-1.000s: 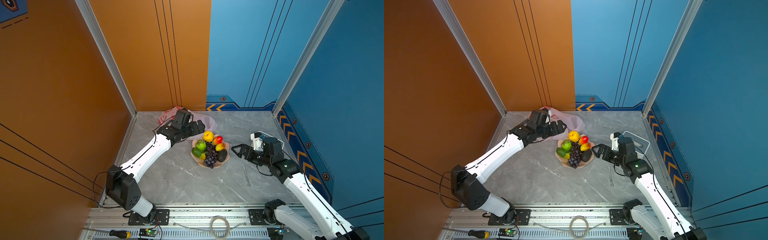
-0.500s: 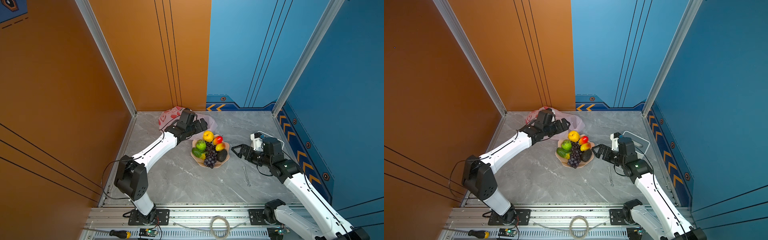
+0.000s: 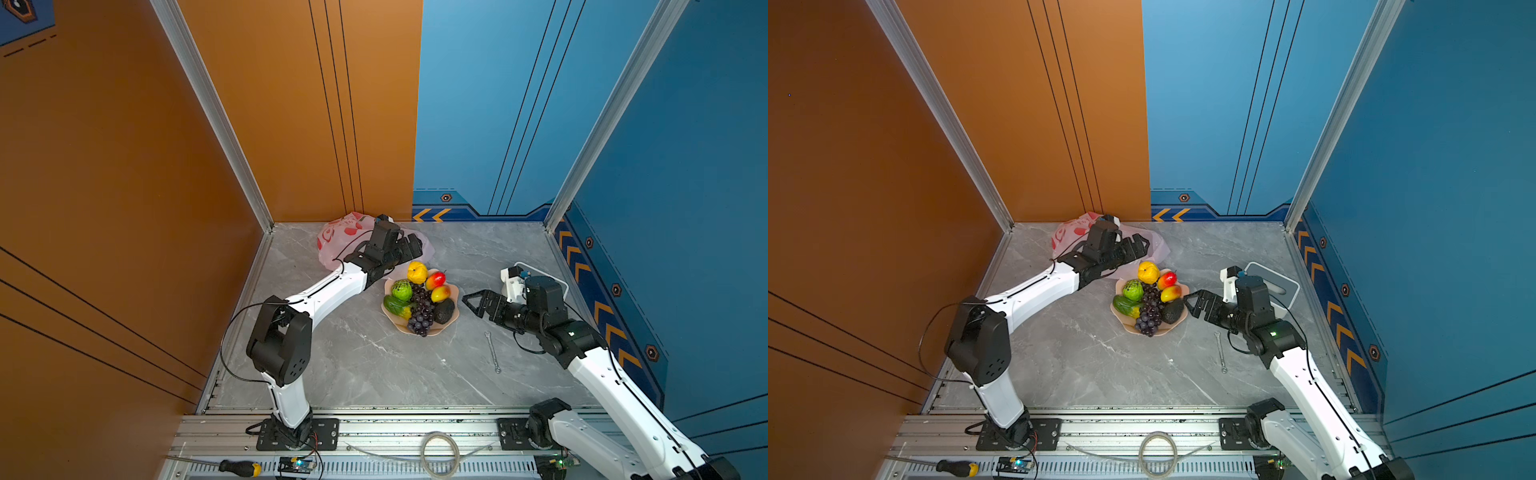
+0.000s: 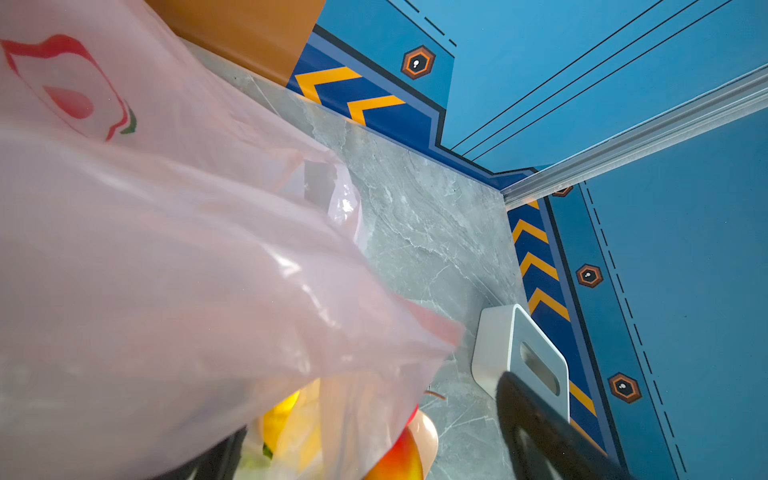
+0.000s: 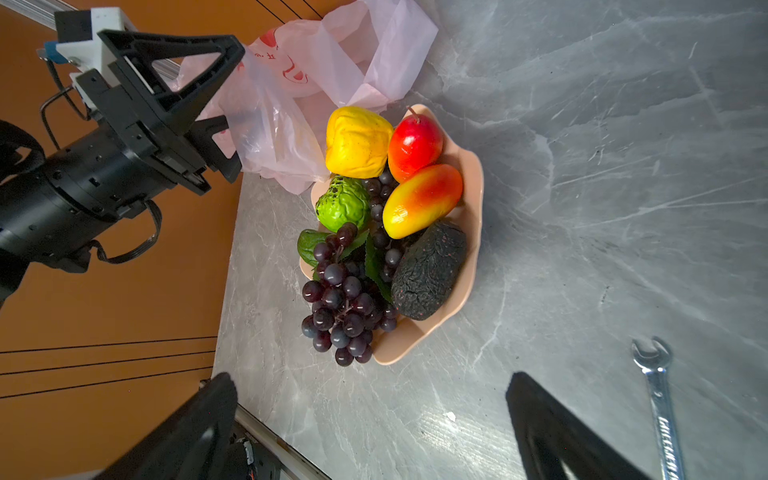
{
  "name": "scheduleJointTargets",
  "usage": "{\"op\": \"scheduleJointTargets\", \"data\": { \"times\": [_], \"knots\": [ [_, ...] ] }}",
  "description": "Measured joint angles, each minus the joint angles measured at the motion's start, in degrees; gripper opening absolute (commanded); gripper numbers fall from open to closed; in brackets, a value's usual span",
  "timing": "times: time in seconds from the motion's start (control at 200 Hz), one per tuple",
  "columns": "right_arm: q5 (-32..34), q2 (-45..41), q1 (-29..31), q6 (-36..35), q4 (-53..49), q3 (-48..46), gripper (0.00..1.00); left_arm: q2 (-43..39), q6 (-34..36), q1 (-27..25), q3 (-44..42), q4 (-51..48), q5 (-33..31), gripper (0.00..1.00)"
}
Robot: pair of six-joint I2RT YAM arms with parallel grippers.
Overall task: Place the fruits into the plastic bag
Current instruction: 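Grasp the pink bag's edge with the left gripper and lift it open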
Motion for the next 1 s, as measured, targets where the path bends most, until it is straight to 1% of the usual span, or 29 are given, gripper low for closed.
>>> {"op": "scheduleJointTargets", "data": {
  "times": [0.155,0.165,0.18,0.265,0.406,0.471,0.571,0.641,0.751,0.851,0.911,1.001],
  "knots": [
    [0.0,-0.5,0.0,0.0,0.0,-0.4,1.0,0.8,0.0,0.0,0.2,2.8,0.0,0.88],
    [0.0,-0.5,0.0,0.0,0.0,-0.4,1.0,0.8,0.0,0.0,0.2,2.9,0.0,0.84],
    [0.0,-0.5,0.0,0.0,0.0,-0.5,1.0,0.8,0.0,0.0,0.2,3.1,0.0,0.82],
    [0.0,-0.5,0.0,0.0,0.0,-0.7,1.0,1.0,0.1,0.0,0.9,4.0,0.0,0.77],
    [0.0,-0.5,0.0,0.0,0.0,-0.8,1.0,1.9,-0.3,0.3,1.9,5.8,0.1,0.62],
    [0.0,-0.5,0.1,0.0,0.0,-0.9,1.0,2.6,-0.4,0.5,2.5,6.2,0.4,0.58],
    [0.0,-0.5,0.3,0.1,0.0,-0.9,1.0,4.3,-1.0,1.0,3.5,6.8,0.8,0.47],
    [0.0,-0.7,0.4,0.3,0.0,-1.0,1.0,5.1,-1.3,1.4,3.7,6.8,1.1,0.38],
    [0.5,-1.5,0.6,0.3,0.0,-1.4,1.0,5.5,-1.7,1.9,3.7,6.7,1.7,0.16],
    [0.8,-2.1,0.7,0.5,0.0,-1.5,1.0,5.4,-2.1,2.5,3.7,7.0,2.3,0.04],
    [1.1,-2.2,0.7,0.5,0.0,-1.5,1.0,5.4,-2.0,2.9,3.7,6.9,2.8,0.0],
    [1.4,-2.2,0.8,0.5,0.0,-1.5,1.0,4.8,-2.4,3.8,3.5,6.9,4.2,0.0]
  ]
}}
